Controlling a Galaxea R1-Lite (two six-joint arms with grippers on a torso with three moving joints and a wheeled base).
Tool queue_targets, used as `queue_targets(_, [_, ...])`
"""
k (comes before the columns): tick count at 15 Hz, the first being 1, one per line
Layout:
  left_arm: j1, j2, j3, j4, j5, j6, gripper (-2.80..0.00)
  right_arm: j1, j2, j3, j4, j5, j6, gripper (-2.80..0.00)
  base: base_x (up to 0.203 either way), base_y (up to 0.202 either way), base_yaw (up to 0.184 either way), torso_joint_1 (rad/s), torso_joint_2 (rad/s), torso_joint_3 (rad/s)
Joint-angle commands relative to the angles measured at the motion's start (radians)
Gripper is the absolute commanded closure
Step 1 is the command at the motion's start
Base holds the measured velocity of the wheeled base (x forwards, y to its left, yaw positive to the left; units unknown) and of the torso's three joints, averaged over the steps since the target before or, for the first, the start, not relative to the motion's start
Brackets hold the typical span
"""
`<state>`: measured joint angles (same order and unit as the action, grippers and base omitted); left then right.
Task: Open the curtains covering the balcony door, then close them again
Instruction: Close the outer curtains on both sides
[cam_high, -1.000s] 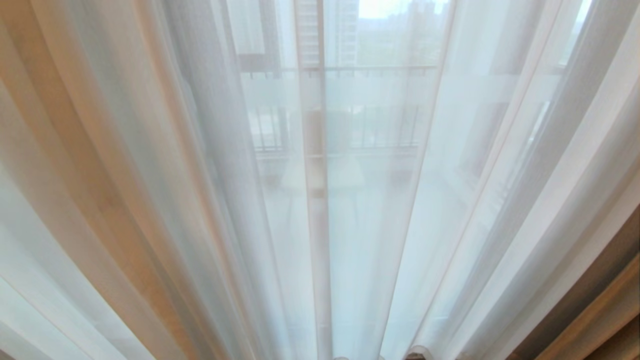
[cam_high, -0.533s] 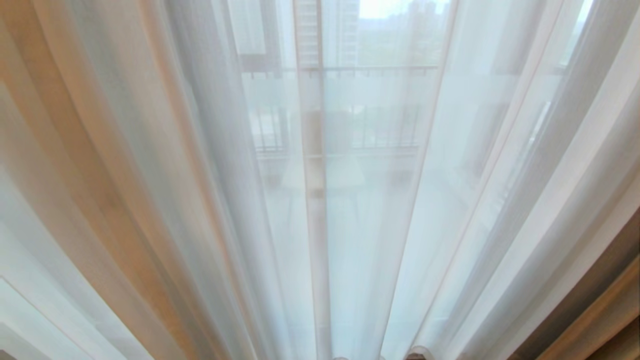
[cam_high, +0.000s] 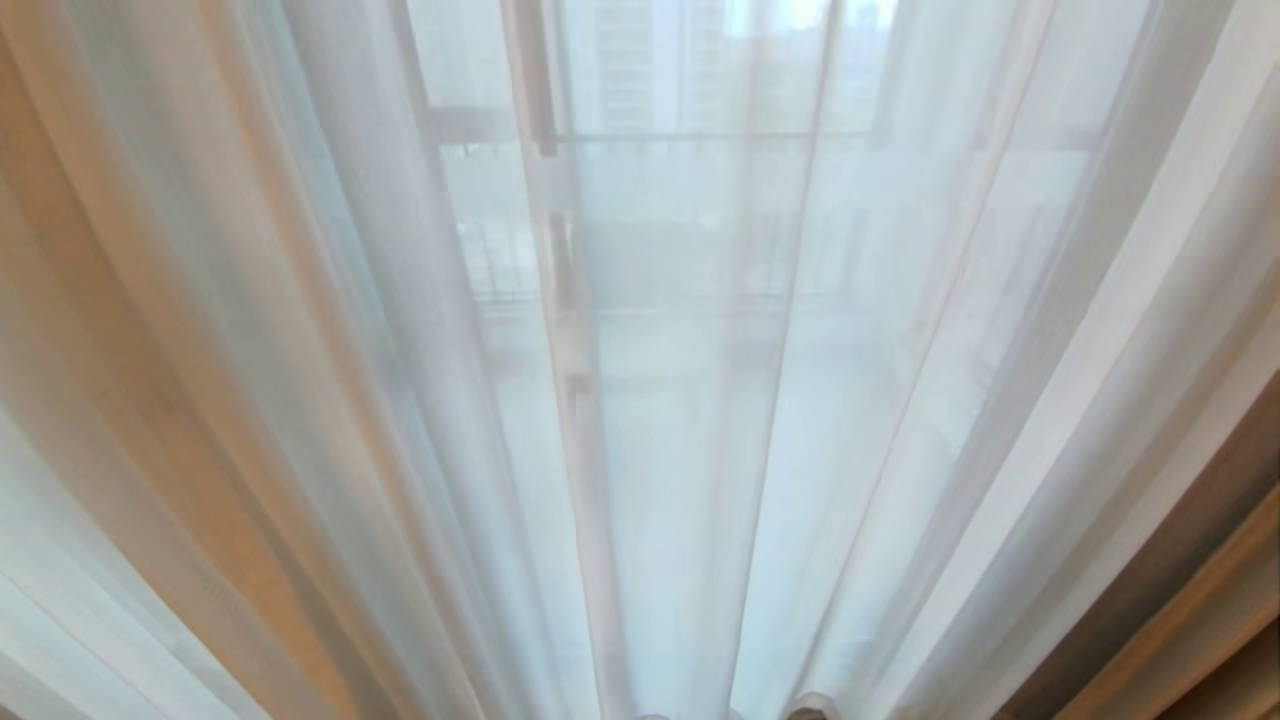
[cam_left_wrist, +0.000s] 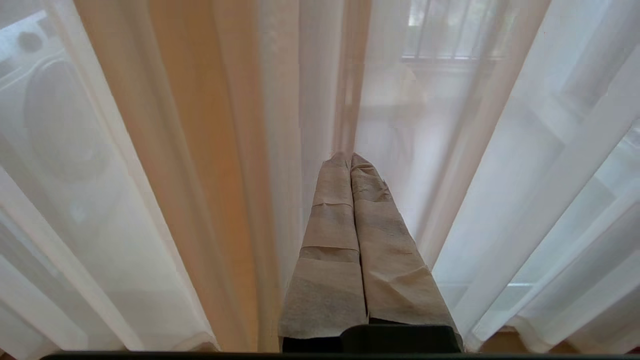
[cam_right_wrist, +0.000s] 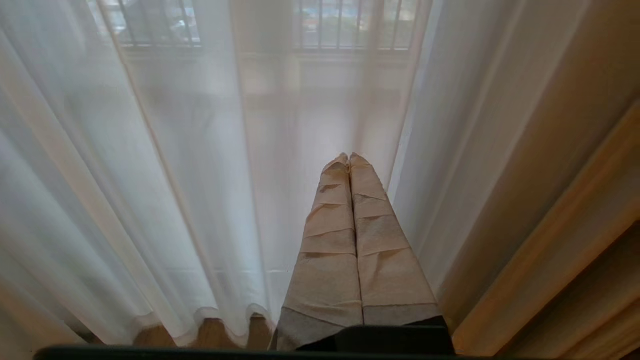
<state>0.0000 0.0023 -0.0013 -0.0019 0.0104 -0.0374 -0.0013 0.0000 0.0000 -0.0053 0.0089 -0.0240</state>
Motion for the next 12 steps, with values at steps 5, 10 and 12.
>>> queue_targets(5, [0.0,-0.002,0.0,-0.001,0.0,-0.001,0.0,0.0,0.0,0.0,-0.001,0.0,-0.001,0.0,0.0,-0.184,0.003,0.001,0.0,0.0])
queue_targets(10, [0.0,-0.002,0.0,-0.001,0.0,-0.001,0.0,0.0,0.0,0.0,-0.001,0.0,-0.001,0.0,0.0,-0.185,0.003,0.002,0.0,0.004])
queue_targets(12, [0.0,-0.002,0.0,-0.001,0.0,-0.001,0.0,0.0,0.0,0.0,-0.001,0.0,-0.001,0.0,0.0,-0.181,0.004,0.001,0.01,0.002])
